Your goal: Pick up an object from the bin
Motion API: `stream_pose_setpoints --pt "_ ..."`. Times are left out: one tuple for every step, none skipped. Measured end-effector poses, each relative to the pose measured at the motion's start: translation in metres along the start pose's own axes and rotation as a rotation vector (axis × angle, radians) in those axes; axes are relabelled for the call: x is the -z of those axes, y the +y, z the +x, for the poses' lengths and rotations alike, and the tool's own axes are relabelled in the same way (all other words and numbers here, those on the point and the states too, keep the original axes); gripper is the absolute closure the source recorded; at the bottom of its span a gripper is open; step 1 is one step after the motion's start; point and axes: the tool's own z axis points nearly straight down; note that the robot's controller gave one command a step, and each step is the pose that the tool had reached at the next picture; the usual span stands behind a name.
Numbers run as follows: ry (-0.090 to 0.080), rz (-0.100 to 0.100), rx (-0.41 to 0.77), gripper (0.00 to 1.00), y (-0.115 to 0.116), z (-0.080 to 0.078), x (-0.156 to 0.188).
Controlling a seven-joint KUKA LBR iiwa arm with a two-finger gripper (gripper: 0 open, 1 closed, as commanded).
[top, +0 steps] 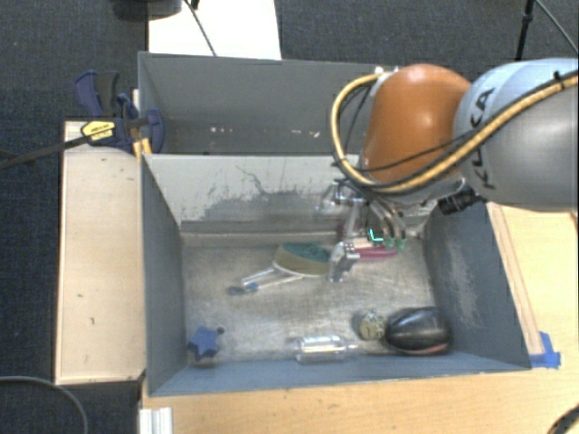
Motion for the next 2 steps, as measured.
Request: stream_pose_setpoints --pt "-0.004 0.001 0.162 0.00 0.005 0.023 -0.031" --pt "-0.007 0.000 0.344 0.00 0.030 -0.021 -0.107"
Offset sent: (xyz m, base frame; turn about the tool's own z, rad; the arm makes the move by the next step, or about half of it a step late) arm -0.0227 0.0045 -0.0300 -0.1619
